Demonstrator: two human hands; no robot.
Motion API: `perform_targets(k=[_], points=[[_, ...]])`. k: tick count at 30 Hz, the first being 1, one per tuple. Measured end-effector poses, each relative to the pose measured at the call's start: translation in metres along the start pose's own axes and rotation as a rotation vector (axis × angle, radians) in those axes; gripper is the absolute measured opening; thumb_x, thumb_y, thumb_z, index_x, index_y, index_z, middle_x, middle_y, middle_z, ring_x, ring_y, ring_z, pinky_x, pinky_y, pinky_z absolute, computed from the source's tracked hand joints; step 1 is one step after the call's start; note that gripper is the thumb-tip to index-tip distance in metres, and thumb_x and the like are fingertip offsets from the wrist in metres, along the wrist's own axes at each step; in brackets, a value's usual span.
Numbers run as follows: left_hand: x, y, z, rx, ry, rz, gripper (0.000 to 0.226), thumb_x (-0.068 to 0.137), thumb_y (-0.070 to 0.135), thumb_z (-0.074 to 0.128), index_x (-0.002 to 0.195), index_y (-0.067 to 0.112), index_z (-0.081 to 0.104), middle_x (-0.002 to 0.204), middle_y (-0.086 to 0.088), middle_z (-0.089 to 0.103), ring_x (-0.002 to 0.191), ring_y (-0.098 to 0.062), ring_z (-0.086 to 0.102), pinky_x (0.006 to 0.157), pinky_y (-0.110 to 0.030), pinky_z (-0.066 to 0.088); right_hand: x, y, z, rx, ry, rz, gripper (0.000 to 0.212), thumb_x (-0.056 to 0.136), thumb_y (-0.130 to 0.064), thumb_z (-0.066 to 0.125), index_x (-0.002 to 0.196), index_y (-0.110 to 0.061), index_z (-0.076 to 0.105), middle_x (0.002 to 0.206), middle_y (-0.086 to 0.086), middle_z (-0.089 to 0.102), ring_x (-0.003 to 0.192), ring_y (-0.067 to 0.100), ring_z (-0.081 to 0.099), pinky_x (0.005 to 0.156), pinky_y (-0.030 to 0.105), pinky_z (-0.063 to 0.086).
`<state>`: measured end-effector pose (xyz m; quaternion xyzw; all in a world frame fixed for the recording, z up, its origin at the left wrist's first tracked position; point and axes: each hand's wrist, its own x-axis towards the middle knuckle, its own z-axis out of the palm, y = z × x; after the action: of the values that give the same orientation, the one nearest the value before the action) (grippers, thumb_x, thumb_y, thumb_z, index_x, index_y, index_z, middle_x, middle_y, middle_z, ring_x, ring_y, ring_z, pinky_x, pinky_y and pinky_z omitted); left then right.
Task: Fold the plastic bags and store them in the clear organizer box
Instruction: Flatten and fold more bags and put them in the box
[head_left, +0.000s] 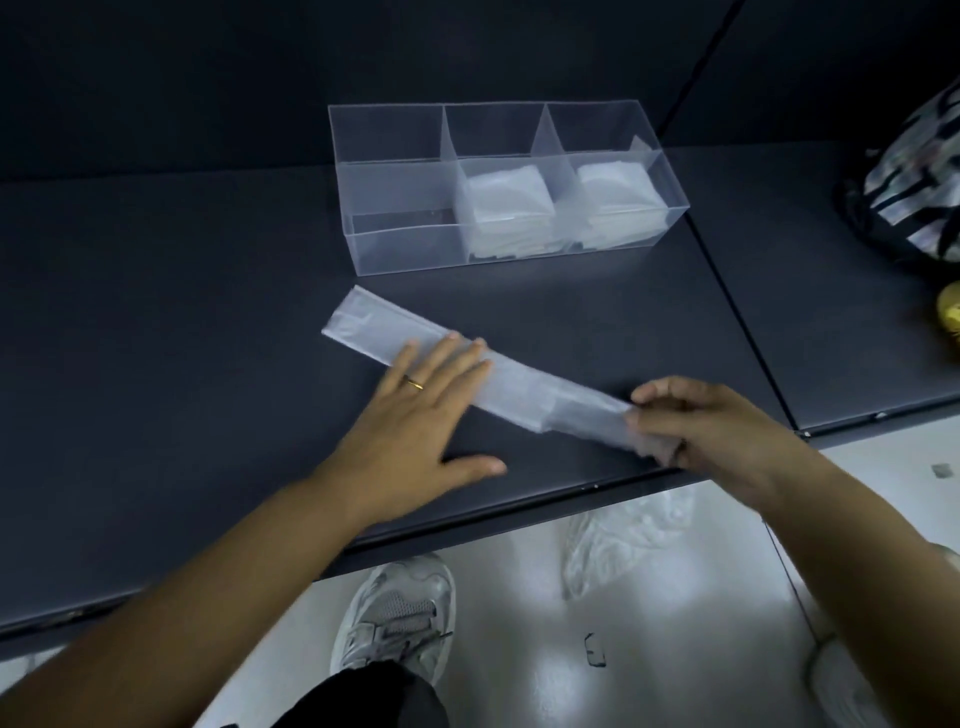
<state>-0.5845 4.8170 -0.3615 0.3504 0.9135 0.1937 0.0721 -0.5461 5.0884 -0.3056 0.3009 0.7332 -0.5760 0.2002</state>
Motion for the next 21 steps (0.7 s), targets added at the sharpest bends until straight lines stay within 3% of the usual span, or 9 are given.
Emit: perform_targets(k=[4, 8, 11, 13, 15, 17, 19, 21], points=[[0.007, 0.067, 0.021, -0.280, 0.056, 0.092, 0.092, 0.084, 0.053, 0.061, 0.152, 0.012, 0.015, 0.159, 0.000, 0.014, 0.147, -0.012, 0.007, 0.119, -0.027, 0.002, -0.042, 0.003, 0.006, 0.051, -0.136, 0.038, 0.010, 0.075, -0.009, 0.072, 0.083, -0.010, 0.067, 0.070, 0.005, 0.065, 0.062, 0.014, 0.060, 0.050, 0.021, 0.047], [0.006, 0.093, 0.021, -0.566, 0.229, 0.035, 0.053, 0.089, 0.018, 0.058, 0.141, 0.012, 0.045, 0.147, 0.001, 0.044, 0.137, -0.008, 0.035, 0.114, -0.023, 0.024, -0.065, -0.012, 0.007, 0.078, -0.354, -0.070, 0.021, 0.068, -0.034, 0.072, 0.077, -0.016, 0.071, 0.071, 0.004, 0.064, 0.061, 0.012, 0.058, 0.053, 0.020, 0.048], [0.004, 0.092, 0.009, -0.896, 0.215, -0.069, 0.039, 0.095, 0.013, 0.047, 0.125, 0.031, 0.062, 0.127, 0.015, 0.062, 0.120, -0.007, 0.056, 0.102, -0.018, 0.039, -0.050, -0.022, 0.005, 0.074, -0.155, -0.281, 0.040, 0.079, -0.059, 0.060, 0.085, -0.021, 0.071, 0.090, 0.010, 0.070, 0.067, 0.015, 0.059, 0.065, 0.028, 0.050], [0.005, 0.087, -0.004, -1.147, 0.134, -0.169, 0.037, 0.098, 0.017, 0.050, 0.114, 0.046, 0.065, 0.116, 0.021, 0.066, 0.114, -0.006, 0.060, 0.097, -0.014, 0.041, -0.030, -0.027, 0.012, 0.133, -0.193, -0.392, 0.052, 0.089, -0.061, 0.038, 0.101, -0.020, 0.068, 0.107, 0.015, 0.066, 0.064, 0.015, 0.049, 0.065, 0.028, 0.044], [0.010, 0.077, -0.014, -1.341, 0.121, -0.264, 0.025, 0.098, 0.022, 0.050, 0.112, 0.033, 0.067, 0.114, 0.012, 0.069, 0.114, -0.008, 0.061, 0.100, -0.017, 0.042, -0.009, -0.028, 0.029, 0.227, -0.389, -0.343, 0.065, 0.092, -0.059, 0.021, 0.111, -0.015, 0.064, 0.100, 0.008, 0.069, 0.058, 0.014, 0.042, 0.053, 0.022, 0.038], [0.016, 0.060, -0.021, -1.529, 0.107, -0.352, 0.031, 0.094, 0.027, 0.050, 0.119, 0.014, 0.064, 0.116, -0.003, 0.069, 0.115, -0.016, 0.062, 0.101, -0.025, 0.044, 0.005, -0.028, 0.047, 0.117, -0.465, -0.281, 0.075, 0.088, -0.067, 0.016, 0.111, -0.015, 0.064, 0.087, 0.007, 0.064, 0.052, 0.013, 0.039, 0.048, 0.022, 0.032], [0.021, 0.044, -0.028, -1.680, 0.077, -0.432, 0.036, 0.093, 0.026, 0.046, 0.121, 0.008, 0.060, 0.118, -0.011, 0.067, 0.115, -0.022, 0.062, 0.098, -0.031, 0.048, 0.011, -0.025, 0.058, -0.061, -0.483, -0.260, 0.072, 0.084, -0.074, 0.020, 0.104, -0.022, 0.066, 0.088, 0.008, 0.066, 0.048, 0.014, 0.037, 0.050, 0.023, 0.033], [0.024, 0.028, -0.031, -1.699, 0.077, -0.502, 0.033, 0.099, 0.021, 0.041, 0.122, 0.007, 0.058, 0.118, -0.012, 0.067, 0.112, -0.023, 0.063, 0.095, -0.034, 0.051, 0.012, -0.021, 0.062, -0.191, -0.468, -0.245, 0.051, 0.088, -0.068, 0.037, 0.099, -0.028, 0.067, 0.082, 0.004, 0.071, 0.049, 0.015, 0.046, 0.053, 0.023, 0.041]])
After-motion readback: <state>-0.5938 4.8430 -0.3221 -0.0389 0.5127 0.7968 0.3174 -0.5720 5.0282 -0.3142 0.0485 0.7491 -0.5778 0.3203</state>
